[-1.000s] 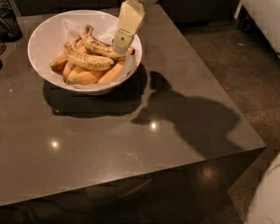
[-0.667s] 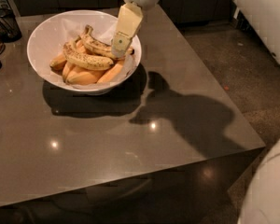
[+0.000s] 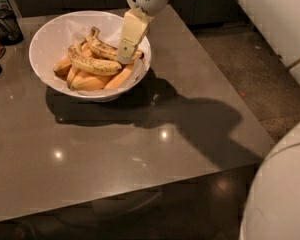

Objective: Pick banana from white bowl

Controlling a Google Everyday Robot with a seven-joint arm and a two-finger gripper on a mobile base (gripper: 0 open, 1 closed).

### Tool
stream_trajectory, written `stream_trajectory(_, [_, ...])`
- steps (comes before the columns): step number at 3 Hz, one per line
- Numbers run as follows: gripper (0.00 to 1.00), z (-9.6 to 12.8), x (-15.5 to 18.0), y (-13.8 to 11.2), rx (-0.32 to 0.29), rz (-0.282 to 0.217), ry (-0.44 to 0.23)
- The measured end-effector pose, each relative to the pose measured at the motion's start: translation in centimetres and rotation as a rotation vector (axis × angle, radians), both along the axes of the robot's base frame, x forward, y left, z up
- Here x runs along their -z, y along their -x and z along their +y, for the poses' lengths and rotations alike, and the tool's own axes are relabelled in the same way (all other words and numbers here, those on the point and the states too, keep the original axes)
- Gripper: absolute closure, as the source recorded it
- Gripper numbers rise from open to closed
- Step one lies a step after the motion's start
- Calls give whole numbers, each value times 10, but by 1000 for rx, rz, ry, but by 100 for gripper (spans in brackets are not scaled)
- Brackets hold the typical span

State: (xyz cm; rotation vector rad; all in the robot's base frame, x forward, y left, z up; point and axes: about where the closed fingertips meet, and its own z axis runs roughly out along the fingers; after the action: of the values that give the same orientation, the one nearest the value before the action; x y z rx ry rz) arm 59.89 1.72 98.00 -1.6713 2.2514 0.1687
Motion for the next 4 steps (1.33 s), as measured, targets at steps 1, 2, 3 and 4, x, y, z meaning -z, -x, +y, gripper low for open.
stream_trajectory(1, [7, 4, 6, -2, -1, 16, 8])
stream_trajectory(2, [12, 8, 9, -3, -2, 26, 13])
stream_trajectory(3, [31, 11, 14, -5, -1, 39, 17])
stream_trajectory(4, [37, 12, 16, -5, 2, 46, 18])
